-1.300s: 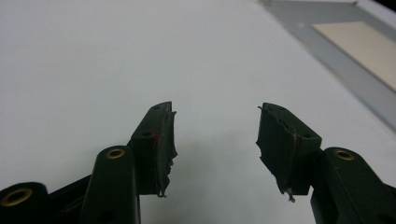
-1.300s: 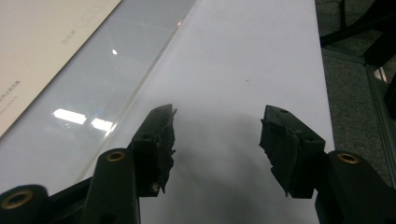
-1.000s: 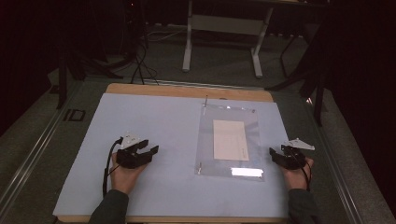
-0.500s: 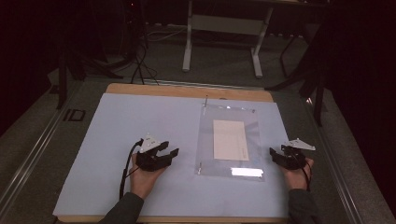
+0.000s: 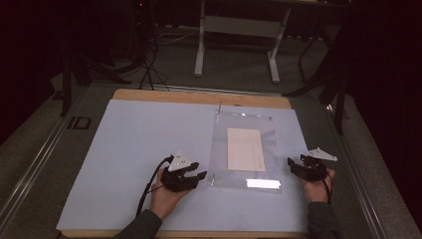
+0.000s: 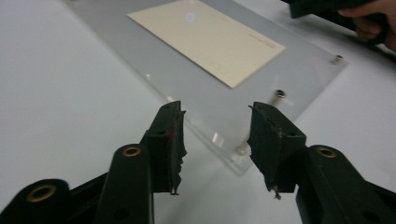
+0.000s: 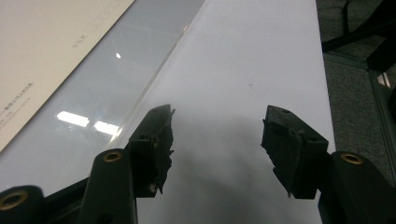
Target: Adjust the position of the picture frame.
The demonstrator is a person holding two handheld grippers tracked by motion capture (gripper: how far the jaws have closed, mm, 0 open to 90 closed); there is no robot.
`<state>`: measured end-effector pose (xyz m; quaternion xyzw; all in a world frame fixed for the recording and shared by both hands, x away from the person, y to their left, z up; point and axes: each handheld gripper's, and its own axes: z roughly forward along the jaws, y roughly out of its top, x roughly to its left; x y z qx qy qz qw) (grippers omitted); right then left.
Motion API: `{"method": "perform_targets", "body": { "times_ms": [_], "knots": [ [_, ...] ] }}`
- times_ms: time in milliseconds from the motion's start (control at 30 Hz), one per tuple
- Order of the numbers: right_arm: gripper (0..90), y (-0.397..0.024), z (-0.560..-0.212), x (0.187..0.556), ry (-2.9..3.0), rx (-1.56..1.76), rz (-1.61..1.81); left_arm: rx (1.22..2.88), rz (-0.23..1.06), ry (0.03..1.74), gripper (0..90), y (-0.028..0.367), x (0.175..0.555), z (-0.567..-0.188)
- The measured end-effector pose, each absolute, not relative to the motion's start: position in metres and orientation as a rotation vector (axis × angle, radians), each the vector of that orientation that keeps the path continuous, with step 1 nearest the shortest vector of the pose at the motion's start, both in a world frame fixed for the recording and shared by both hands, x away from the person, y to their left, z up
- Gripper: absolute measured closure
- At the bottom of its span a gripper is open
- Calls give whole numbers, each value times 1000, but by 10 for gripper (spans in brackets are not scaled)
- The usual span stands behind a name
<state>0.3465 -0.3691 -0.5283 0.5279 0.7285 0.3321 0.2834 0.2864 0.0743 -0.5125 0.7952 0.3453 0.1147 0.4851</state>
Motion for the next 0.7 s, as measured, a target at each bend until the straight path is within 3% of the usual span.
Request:
{"method": "perform_targets", "body": {
  "times_ms": [467, 700],
  "knots": [
    [415, -370, -528, 346, 1943, 1418, 891, 1987, 244, 753, 608, 48, 280, -517],
    [414, -370, -529, 347, 1942, 1415, 892, 2011, 247, 776, 737, 33, 286, -523]
  ]
}}
